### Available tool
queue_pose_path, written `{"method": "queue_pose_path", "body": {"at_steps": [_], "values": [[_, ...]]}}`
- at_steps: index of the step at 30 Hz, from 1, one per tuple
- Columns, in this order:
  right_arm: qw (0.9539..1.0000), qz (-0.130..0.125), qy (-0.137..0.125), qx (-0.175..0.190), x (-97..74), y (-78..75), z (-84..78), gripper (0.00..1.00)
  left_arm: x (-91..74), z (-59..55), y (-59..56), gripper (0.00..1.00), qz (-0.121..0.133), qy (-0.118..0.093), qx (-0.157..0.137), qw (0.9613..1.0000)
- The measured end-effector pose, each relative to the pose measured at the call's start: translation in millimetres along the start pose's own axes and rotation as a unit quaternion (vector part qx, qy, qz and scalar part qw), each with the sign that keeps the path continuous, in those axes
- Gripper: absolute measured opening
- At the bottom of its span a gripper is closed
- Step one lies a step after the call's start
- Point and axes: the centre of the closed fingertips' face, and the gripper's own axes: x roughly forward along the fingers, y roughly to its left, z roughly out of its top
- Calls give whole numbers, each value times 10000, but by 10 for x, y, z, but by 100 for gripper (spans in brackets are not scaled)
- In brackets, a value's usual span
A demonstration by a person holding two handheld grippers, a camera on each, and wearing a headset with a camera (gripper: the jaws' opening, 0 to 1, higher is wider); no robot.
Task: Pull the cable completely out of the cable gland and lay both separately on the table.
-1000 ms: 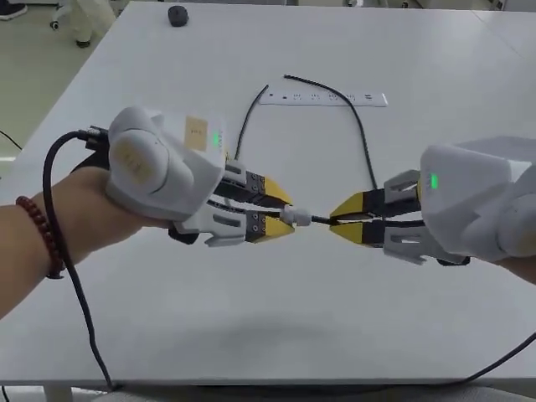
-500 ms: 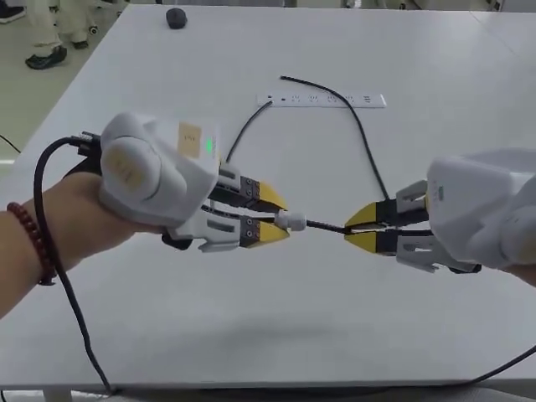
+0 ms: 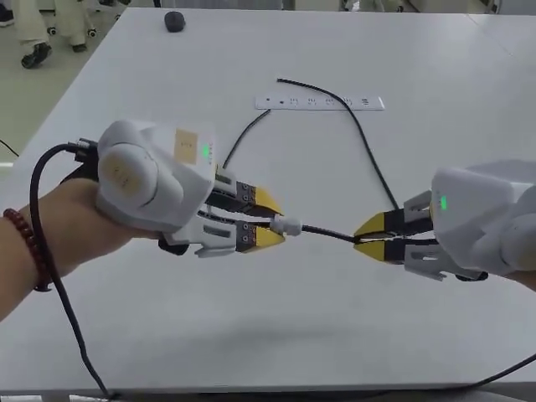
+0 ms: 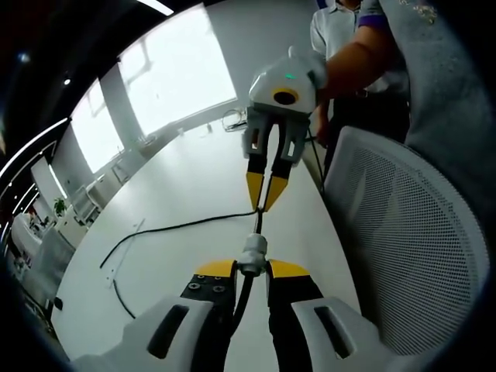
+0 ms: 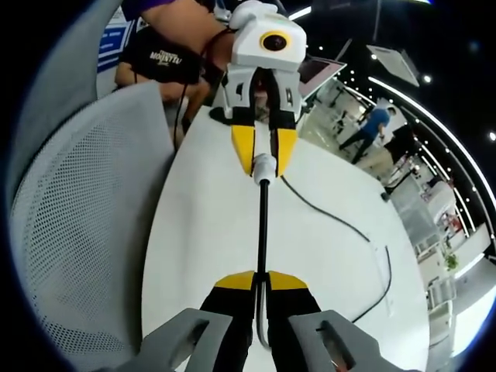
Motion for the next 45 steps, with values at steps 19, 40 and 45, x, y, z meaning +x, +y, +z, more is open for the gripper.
{"method": "queue_pose_path", "body": {"at_steps": [19,40,45], "values": [[9985,109,417,338,17,38,-471,0,-18,3,12,15,40,25,30,10000],[9957,235,738,514,38,109,-786,0,-5,-12,-7,15,9,49,19,10000],[9948,260,838,516,47,101,-871,0,-8,-18,1,15,18,50,-2,10000]]}}
